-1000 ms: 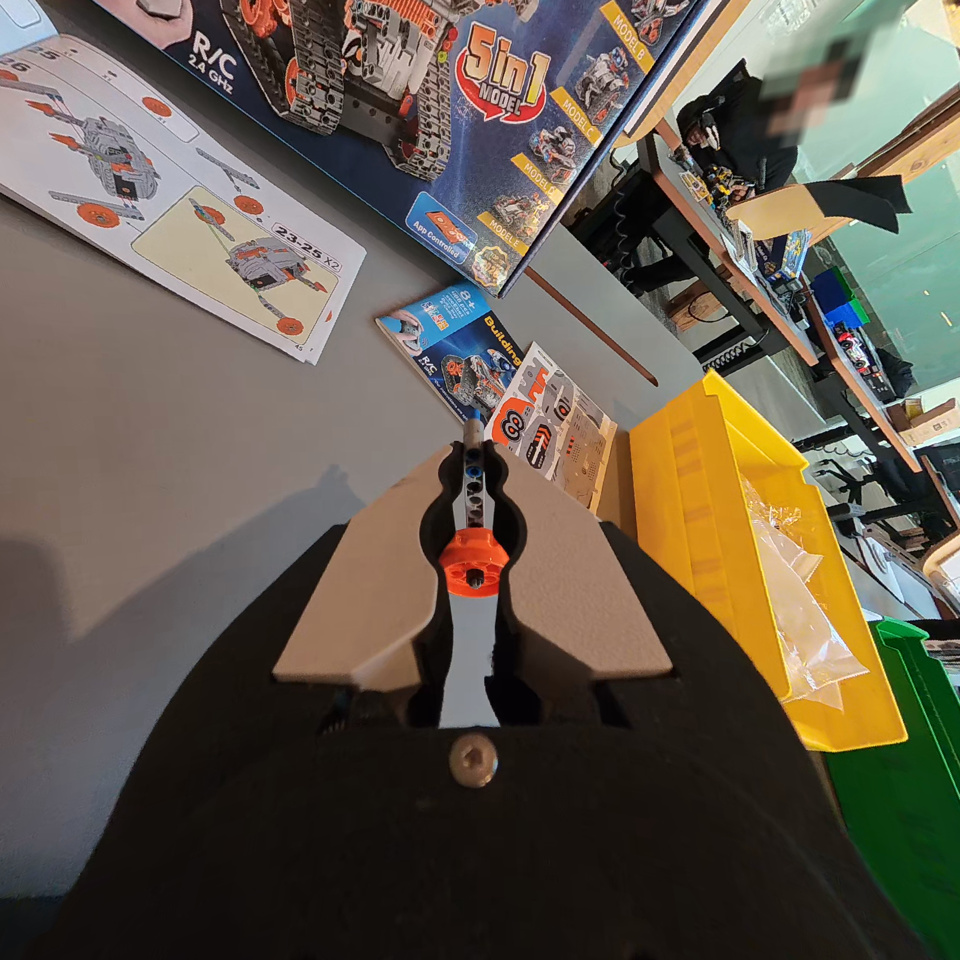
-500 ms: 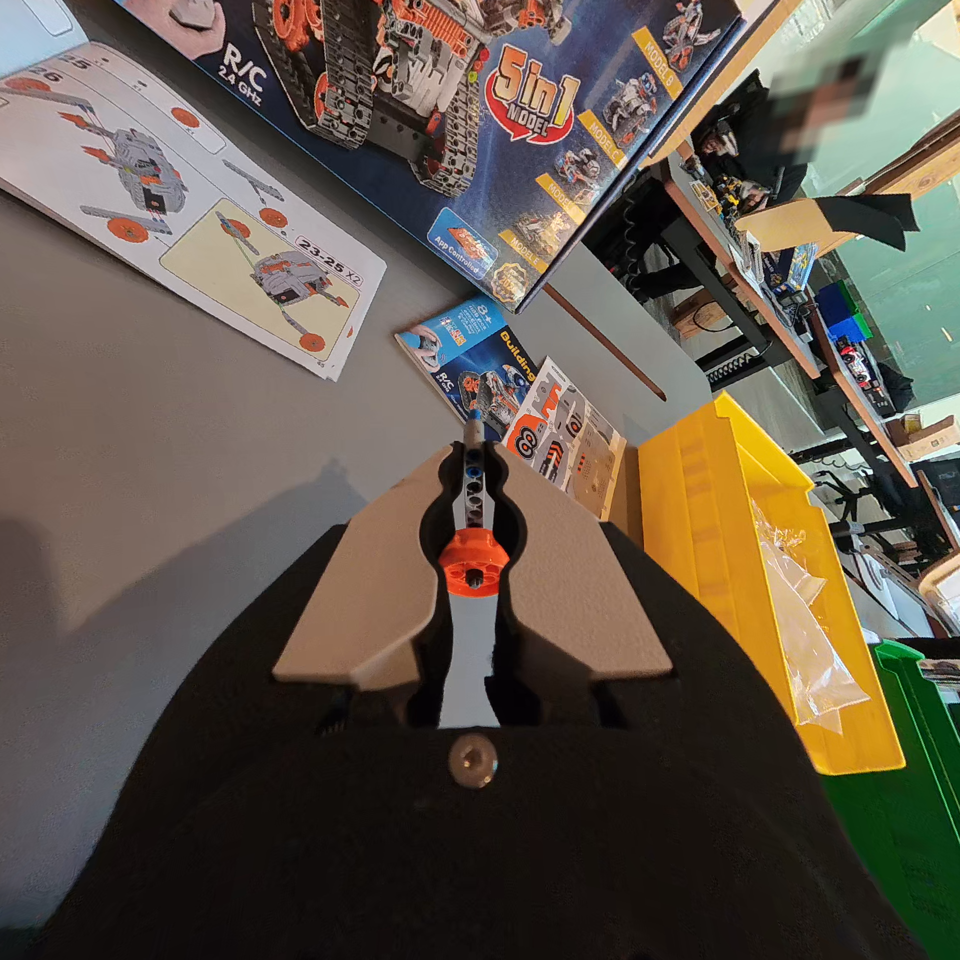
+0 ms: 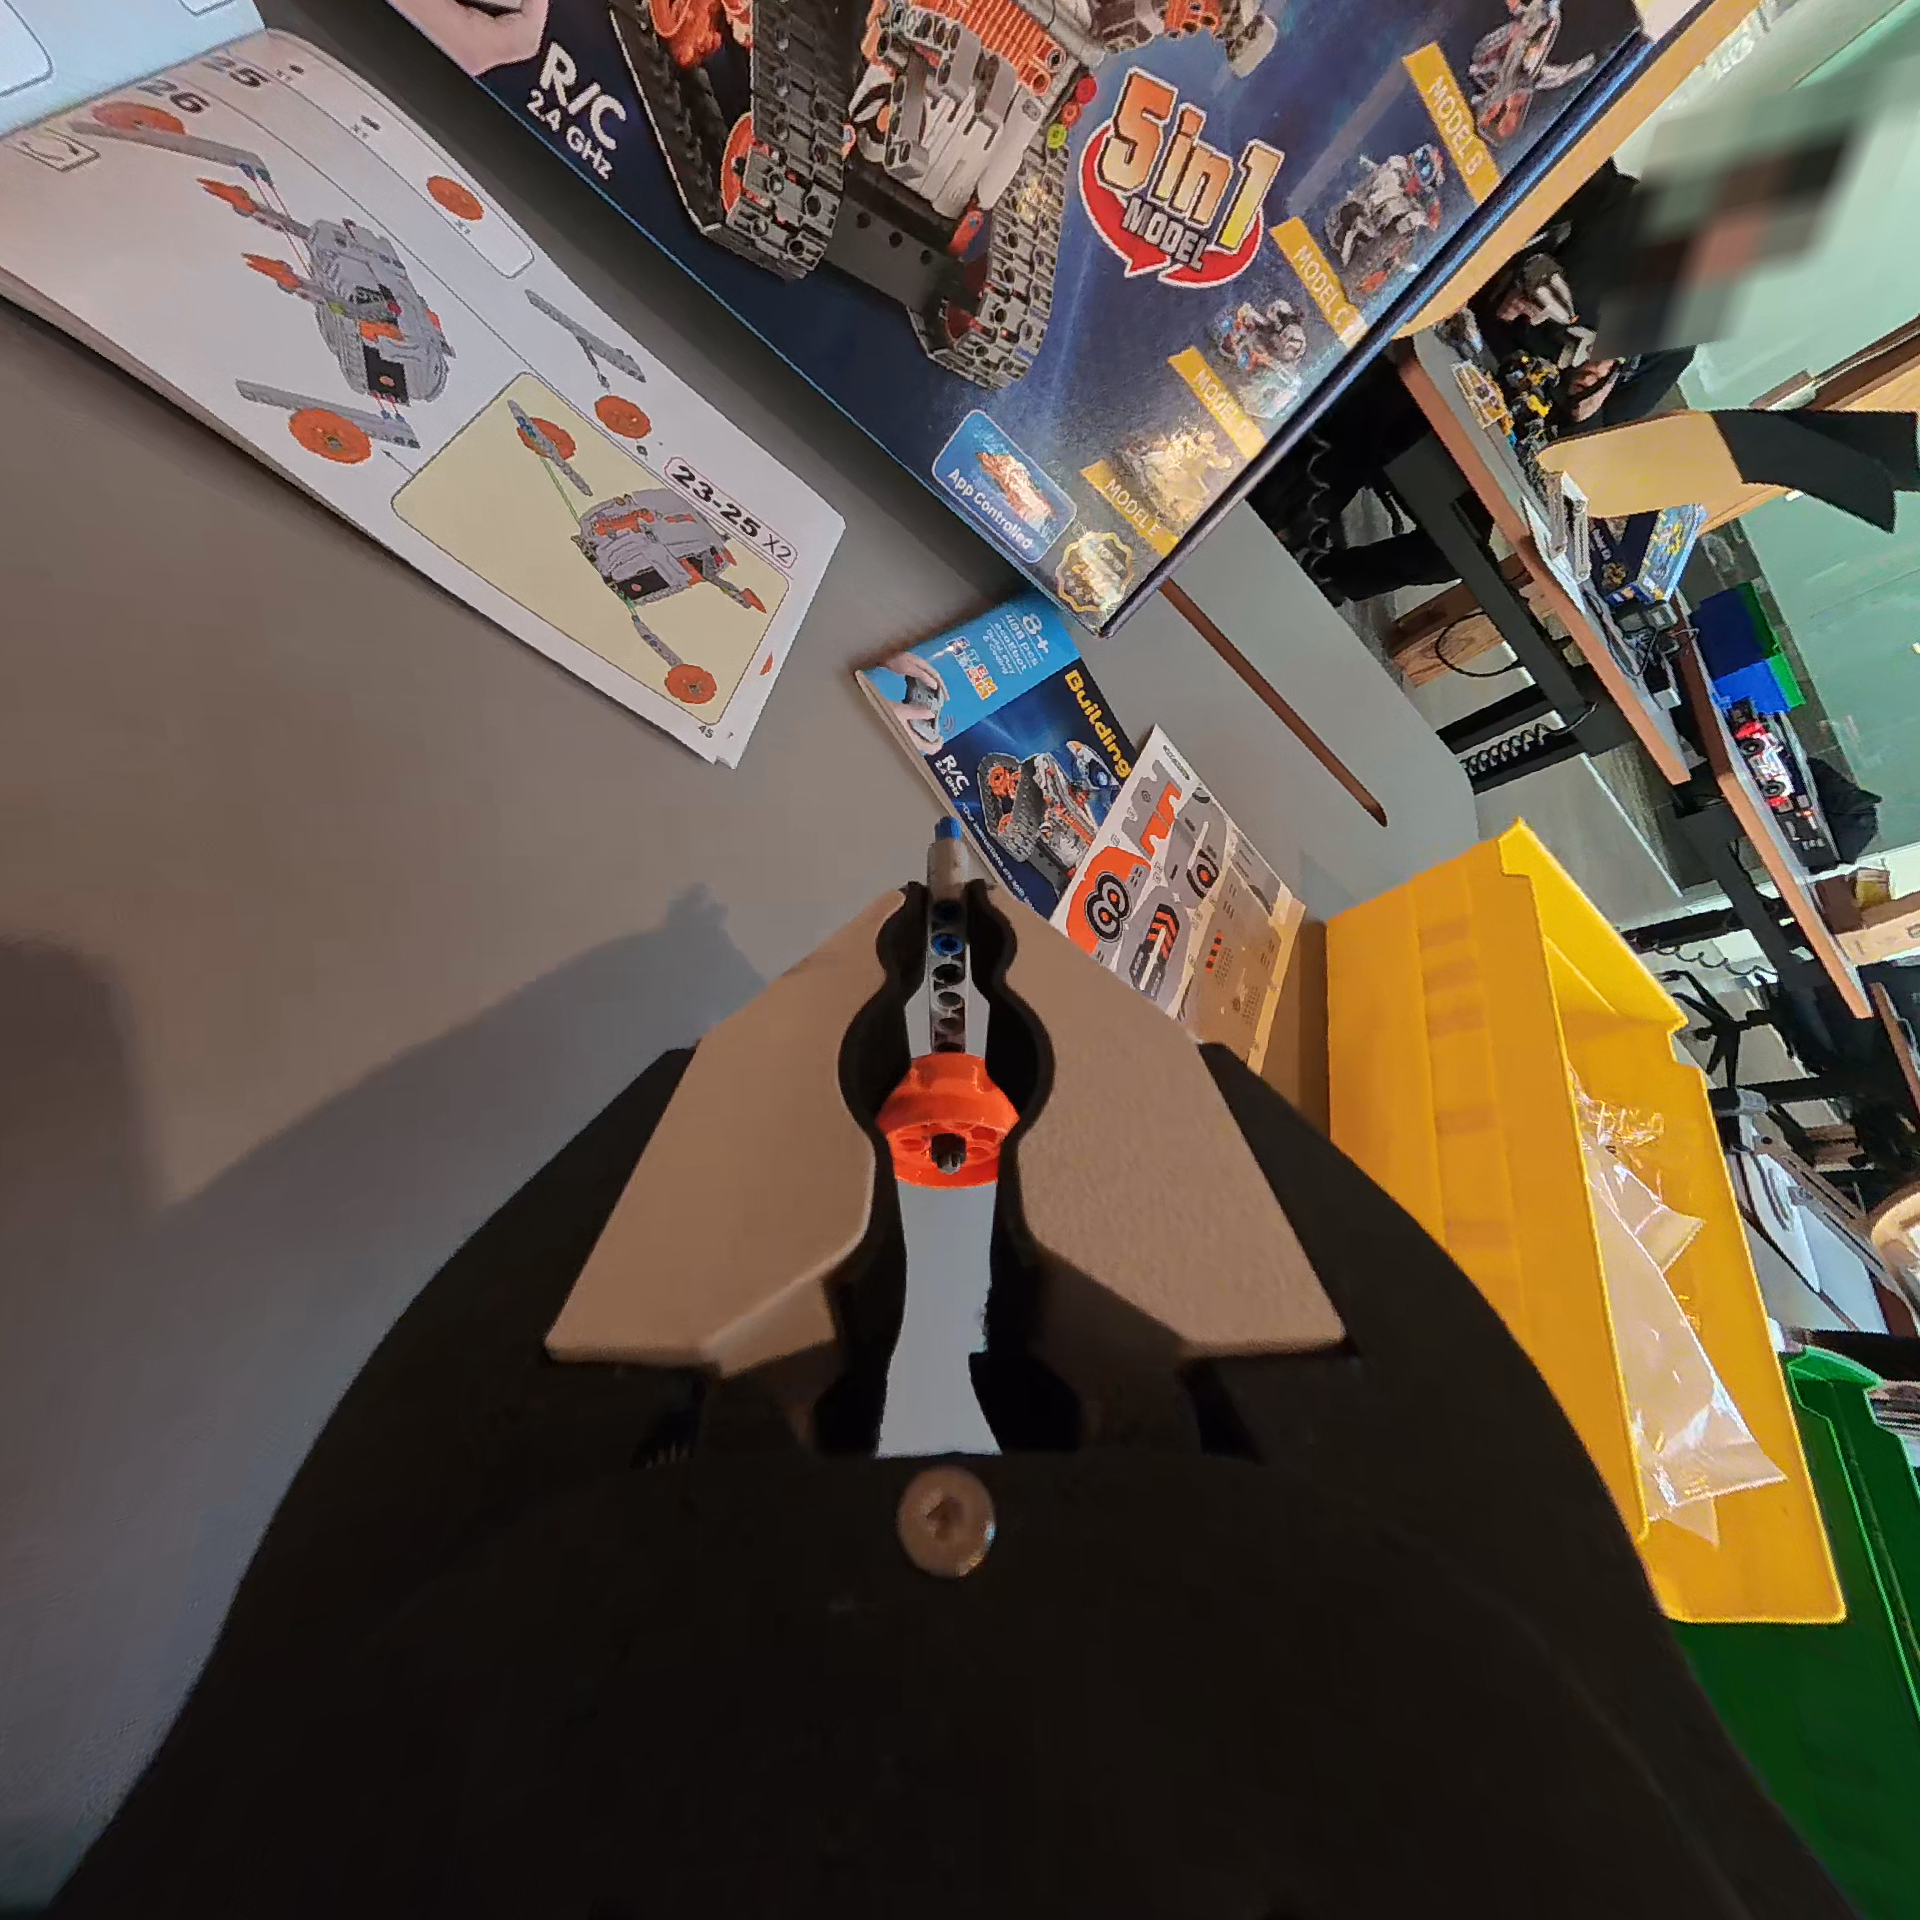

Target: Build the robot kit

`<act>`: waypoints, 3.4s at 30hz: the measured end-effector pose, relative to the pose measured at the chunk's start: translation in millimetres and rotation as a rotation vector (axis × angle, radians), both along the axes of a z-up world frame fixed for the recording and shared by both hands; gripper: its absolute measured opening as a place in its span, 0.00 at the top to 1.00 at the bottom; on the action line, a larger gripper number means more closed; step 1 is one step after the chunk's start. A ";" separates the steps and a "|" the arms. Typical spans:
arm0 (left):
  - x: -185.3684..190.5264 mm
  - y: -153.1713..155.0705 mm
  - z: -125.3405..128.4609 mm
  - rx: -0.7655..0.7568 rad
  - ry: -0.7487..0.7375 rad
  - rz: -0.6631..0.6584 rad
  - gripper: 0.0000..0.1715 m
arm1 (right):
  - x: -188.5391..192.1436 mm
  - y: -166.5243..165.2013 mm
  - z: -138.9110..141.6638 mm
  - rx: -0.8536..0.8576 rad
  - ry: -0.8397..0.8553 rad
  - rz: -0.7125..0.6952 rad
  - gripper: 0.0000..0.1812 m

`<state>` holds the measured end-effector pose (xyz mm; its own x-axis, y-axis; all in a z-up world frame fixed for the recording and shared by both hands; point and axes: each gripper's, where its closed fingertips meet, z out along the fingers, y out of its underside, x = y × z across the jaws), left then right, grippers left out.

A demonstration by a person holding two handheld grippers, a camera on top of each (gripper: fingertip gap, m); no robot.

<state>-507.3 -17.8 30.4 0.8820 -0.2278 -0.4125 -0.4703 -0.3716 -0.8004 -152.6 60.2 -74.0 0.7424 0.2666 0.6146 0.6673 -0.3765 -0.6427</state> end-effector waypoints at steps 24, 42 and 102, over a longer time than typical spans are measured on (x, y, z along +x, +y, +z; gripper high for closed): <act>83.6 -43.6 -61.5 0.000 -0.537 -0.845 0.44 | -37.4 -34.4 10.8 0.086 0.039 0.301 0.97; 145.5 -30.8 -148.5 -0.336 -0.476 -1.063 0.47 | -96.8 -79.5 18.1 0.059 0.481 0.715 0.97; 142.0 2.2 -139.5 -0.445 -0.755 -0.893 0.48 | -98.6 -55.9 -17.8 0.056 0.281 0.701 0.97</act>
<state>-365.3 -15.6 -109.1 0.3306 -0.8572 0.3949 -0.1760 -0.4671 -0.8665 -251.1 4.3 -91.8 0.5411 0.7080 0.4538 0.5470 0.1135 -0.8294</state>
